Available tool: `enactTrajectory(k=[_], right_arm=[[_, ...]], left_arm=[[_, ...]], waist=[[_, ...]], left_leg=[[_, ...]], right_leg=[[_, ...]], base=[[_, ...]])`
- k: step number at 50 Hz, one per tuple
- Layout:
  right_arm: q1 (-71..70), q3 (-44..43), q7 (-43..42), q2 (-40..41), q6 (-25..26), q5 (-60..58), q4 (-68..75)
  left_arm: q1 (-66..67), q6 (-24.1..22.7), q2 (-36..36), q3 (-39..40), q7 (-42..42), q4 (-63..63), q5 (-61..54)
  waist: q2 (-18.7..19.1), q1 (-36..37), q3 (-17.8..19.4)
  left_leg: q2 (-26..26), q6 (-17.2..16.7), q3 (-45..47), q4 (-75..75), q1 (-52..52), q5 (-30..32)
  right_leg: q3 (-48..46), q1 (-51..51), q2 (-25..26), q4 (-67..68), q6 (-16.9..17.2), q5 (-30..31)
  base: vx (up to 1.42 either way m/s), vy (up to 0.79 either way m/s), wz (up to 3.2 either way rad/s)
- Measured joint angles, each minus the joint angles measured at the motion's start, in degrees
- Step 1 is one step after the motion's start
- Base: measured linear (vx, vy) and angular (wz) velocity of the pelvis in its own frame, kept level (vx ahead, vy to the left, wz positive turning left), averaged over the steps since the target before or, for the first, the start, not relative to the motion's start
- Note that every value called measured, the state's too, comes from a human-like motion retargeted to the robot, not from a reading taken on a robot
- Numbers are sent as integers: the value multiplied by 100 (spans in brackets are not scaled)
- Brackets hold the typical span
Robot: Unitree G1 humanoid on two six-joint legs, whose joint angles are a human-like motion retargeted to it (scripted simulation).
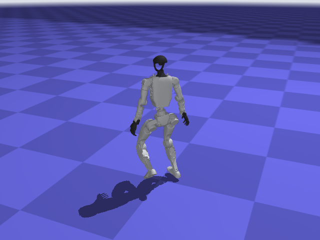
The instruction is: Walk
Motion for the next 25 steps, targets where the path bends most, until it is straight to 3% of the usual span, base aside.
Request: enactTrajectory(k=[5, 10, 12, 15, 17, 20, 23, 25], right_arm=[[81, 273, 295, 359, 85, -67, -59], [-10, 542, 270, 539, 75, -391, -144], [-33, 608, 180, 503, 69, -497, -172], [-56, 581, -29, 379, 93, -650, -171], [-22, 465, -201, 245, 141, -678, -111], [32, 228, -410, 79, 248, -618, 44], [-15, 44, -606, 3, 329, -512, 169], [-90, -42, -769, 11, 321, -442, 209]], left_arm=[[-106, -146, 4, -130, 22, -118, 90], [-156, -261, 149, -248, 264, -249, 228], [-125, -295, 211, -271, 357, -273, 264], [-83, -331, 338, -319, 504, -299, 314], [-35, -351, 416, -369, 587, -325, 294], [31, -378, 507, -440, 703, -422, 195], [27, -422, 553, -449, 845, -633, 74], [-31, -454, 577, -485, 950, -782, 16]], waist=[[-533, 182, -316], [-1012, 235, -638], [-1054, 334, -704], [-1259, 380, -854], [-1441, 401, -903], [-1900, 296, -765], [-2255, 154, -565], [-2347, 65, -440]], left_leg=[[-70, 209, 985, -1673, -1069, -890], [-113, 205, 1936, -3673, -1530, -932], [-6, 224, 2168, -3698, -1680, -957], [-329, 408, 2457, -3594, -1689, -887], [-808, 636, 2550, -3382, -1577, -958], [-2022, 1052, 2682, -3458, -1079, -1020], [-3187, 1411, 2526, -3919, -469, -1061], [-3714, 1483, 2230, -4344, 9, -1064]], right_leg=[[-507, 262, -989, -254, 177, -48], [-1390, 622, -1859, -518, 380, -186], [-1671, 717, -2074, -199, 454, -251], [-1746, 970, -2468, 245, 668, -144], [-1604, 1125, -2768, 721, 951, 270], [-1192, 1253, -3551, 1836, 1398, 1569], [-628, 931, -4106, 3177, 1391, 2850], [-395, 573, -4212, 3950, 1160, 2930]], base=[[19, 16, 220], [27, 29, 244], [33, 40, 223], [43, 45, 240], [51, 49, 261], [53, 44, 276], [58, 34, 230], [65, 24, 186]])
